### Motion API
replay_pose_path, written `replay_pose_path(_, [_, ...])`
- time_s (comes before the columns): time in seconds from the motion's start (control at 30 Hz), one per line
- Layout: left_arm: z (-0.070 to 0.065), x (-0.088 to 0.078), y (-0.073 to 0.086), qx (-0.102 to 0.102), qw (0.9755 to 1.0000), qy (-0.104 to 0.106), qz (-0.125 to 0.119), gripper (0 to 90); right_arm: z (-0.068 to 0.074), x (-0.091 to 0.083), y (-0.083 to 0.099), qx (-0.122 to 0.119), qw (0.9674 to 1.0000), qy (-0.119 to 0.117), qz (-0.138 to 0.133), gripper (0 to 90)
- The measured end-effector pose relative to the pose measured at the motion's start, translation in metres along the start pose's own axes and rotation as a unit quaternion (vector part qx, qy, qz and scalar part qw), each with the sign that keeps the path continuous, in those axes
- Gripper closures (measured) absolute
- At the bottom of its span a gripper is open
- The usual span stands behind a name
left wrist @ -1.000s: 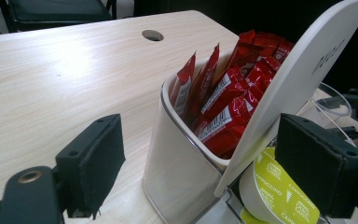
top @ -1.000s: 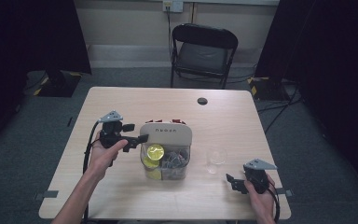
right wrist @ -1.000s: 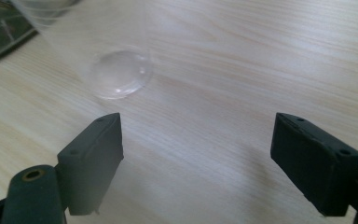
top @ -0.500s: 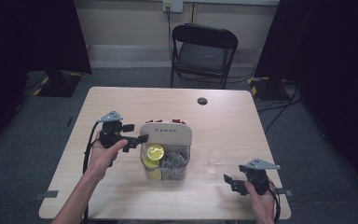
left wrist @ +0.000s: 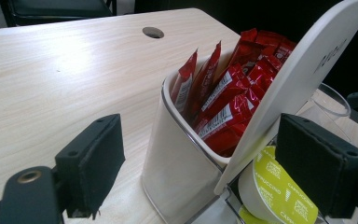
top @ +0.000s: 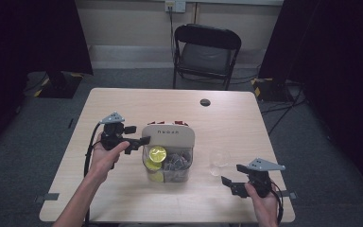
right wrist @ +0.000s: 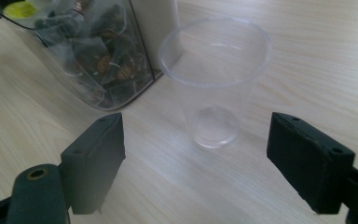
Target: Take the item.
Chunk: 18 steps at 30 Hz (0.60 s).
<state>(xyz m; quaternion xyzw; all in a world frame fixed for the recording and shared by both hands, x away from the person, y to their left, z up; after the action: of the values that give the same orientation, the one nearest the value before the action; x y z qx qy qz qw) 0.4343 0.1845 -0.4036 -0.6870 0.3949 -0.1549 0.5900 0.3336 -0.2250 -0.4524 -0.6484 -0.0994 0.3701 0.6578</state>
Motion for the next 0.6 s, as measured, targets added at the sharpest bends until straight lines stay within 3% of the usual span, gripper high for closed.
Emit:
replay_pose_path(0.33, [-0.002, 0.003, 0.001, -0.001, 1.0, 0.004, 0.001, 15.1, 0.022, 0.003, -0.026, -0.029, 0.9991, -0.028, -0.017, 23.4])
replay_pose_path(0.6, [-0.002, 0.003, 0.001, -0.002, 1.0, 0.004, 0.001, 15.3, 0.039, 0.022, -0.041, -0.038, 0.9966, -0.069, -0.026, 23.9])
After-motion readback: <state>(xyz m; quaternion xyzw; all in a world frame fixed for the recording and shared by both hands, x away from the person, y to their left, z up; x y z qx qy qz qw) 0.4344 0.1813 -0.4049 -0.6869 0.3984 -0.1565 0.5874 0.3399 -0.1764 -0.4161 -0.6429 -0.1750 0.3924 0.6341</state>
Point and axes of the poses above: each handheld gripper's, and its own axes: x roughly forward along the jaws, y roughly out of its underside, z roughly to its left, the point moved 3 cm from there along x, roughly forward along the jaws, and after that the axes turned 14 degrees about -z, right-handed, at the moved point
